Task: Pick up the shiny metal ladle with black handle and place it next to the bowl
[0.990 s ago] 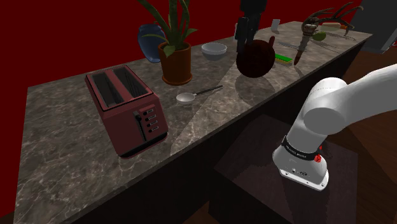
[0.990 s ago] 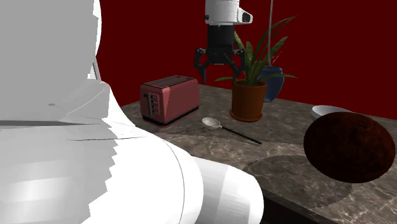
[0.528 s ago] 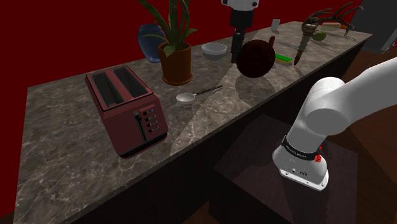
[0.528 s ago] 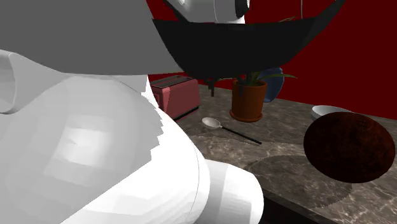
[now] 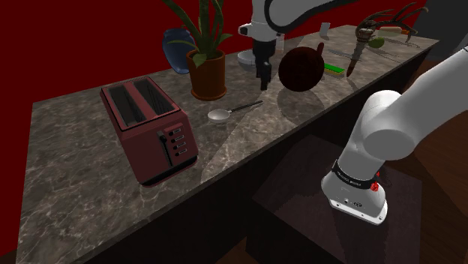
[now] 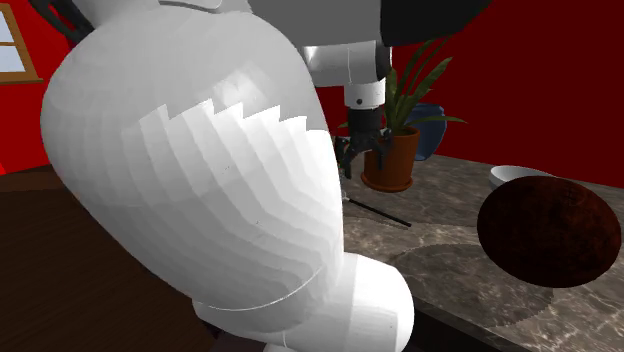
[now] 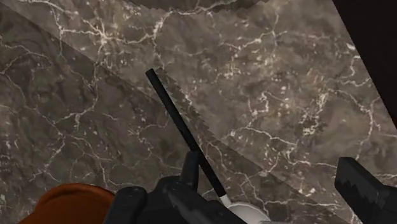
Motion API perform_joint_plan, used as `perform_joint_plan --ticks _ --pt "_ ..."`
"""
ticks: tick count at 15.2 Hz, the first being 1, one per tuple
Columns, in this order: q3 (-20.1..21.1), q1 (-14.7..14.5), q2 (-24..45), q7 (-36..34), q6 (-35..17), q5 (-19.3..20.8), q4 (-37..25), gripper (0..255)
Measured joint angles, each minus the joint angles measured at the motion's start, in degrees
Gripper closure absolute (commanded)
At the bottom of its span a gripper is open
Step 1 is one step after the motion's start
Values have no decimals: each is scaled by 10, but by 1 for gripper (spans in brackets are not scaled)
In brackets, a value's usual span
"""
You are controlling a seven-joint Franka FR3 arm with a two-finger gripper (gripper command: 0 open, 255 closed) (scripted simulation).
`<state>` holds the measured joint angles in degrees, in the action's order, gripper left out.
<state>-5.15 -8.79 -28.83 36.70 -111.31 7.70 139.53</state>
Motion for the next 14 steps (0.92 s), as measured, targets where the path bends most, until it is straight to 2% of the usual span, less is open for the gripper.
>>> perform_joint_plan --ticks 10,14 --pt "-31 -45 197 235 -189 40 -24 0" --pt "-35 -46 229 255 -231 45 -16 0"
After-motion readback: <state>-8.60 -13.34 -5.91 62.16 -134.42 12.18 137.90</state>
